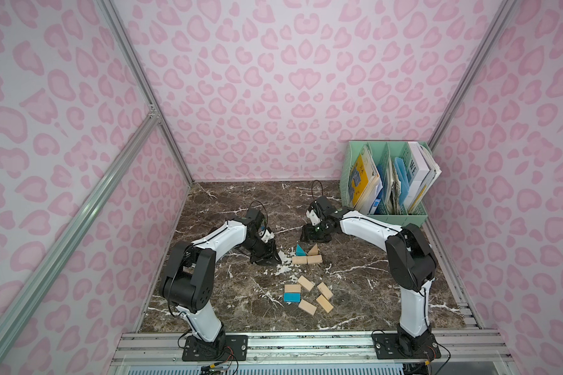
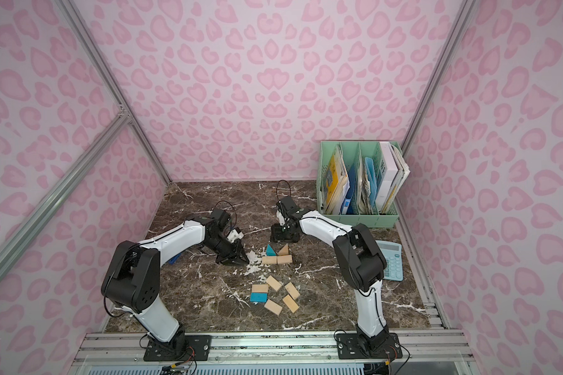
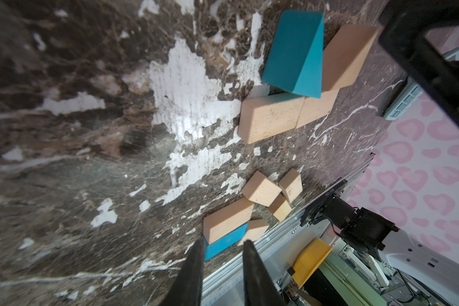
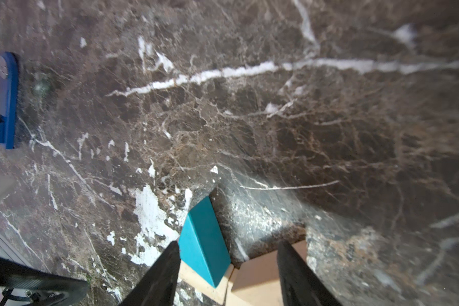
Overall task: Assemble a carrot with building blocks
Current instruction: Adjust the building block at the center of the board, then assemble the building block at the center of the board.
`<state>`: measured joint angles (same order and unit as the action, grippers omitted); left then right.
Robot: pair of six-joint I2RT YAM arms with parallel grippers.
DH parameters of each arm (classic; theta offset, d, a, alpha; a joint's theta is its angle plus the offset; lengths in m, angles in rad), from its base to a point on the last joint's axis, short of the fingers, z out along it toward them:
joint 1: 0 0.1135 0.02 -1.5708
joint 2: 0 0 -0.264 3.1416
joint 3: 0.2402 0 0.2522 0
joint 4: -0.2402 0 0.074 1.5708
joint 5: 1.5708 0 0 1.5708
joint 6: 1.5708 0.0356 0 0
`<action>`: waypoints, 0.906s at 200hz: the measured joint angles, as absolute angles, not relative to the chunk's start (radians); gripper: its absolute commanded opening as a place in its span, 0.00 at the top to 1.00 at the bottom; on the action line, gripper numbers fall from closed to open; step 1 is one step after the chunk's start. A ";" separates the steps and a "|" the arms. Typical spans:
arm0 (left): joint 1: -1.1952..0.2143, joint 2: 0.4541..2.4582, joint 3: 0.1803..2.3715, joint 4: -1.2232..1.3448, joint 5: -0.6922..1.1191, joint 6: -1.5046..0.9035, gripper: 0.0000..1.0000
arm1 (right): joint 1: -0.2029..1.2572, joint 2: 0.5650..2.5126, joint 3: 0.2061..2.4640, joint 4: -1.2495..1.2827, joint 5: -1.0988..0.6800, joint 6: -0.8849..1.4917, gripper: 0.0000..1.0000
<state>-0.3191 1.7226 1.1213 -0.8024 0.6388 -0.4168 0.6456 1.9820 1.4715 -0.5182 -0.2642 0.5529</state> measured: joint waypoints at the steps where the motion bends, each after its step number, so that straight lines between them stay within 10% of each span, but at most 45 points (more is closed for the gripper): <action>1: -0.319 1.723 1.121 -0.802 0.639 -0.417 0.73 | 0.646 1.980 1.472 -0.518 -0.264 0.553 0.38; 97: -0.319 1.764 1.162 -0.815 0.663 -0.411 0.67 | 0.804 1.622 1.096 -0.529 -0.245 0.591 0.63; 181: -0.369 1.828 1.184 -0.830 0.715 -0.364 0.82 | 0.845 1.581 0.879 -0.376 -0.450 0.710 0.53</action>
